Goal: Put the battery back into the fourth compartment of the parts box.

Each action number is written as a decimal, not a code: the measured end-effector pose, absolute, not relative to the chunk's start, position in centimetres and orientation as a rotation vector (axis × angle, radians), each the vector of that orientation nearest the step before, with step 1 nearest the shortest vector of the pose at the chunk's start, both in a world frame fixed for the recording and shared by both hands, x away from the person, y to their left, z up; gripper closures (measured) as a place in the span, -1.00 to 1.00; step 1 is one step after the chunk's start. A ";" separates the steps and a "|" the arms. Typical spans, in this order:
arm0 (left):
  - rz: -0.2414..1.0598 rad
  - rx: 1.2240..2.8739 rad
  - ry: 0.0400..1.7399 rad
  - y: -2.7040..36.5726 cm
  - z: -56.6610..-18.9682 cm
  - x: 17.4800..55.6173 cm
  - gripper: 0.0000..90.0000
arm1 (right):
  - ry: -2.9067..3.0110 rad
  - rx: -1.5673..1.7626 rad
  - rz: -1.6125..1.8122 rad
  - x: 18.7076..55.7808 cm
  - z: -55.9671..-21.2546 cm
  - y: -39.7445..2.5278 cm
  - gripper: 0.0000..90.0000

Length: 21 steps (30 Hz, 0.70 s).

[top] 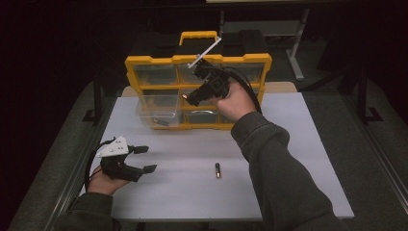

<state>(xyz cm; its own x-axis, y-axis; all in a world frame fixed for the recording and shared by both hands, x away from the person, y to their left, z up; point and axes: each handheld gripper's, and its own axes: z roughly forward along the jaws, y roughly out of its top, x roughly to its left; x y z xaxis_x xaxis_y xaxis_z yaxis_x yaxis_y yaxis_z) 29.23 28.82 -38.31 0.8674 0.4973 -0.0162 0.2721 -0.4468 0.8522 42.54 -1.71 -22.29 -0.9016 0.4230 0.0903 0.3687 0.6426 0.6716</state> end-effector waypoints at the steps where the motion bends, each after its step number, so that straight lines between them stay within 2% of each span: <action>1: 0.291 2.061 0.559 28.8 -38.3 29.2 -0.45 | 2.783 0.679 1.112 42.5 -22.1 -1.5 0.69; 21: 0.302 2.090 0.539 29.1 -38.2 29.4 -0.45 | 2.800 0.629 1.123 43.3 -21.0 1.8 0.69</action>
<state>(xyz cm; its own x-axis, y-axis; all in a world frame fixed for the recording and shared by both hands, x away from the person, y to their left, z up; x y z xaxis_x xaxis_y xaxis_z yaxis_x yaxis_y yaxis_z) 29.36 29.05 -38.23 0.8737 0.4863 0.0060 0.2592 -0.4759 0.8404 43.27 1.78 -21.02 -0.9150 0.3924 0.0943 0.3488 0.6515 0.6737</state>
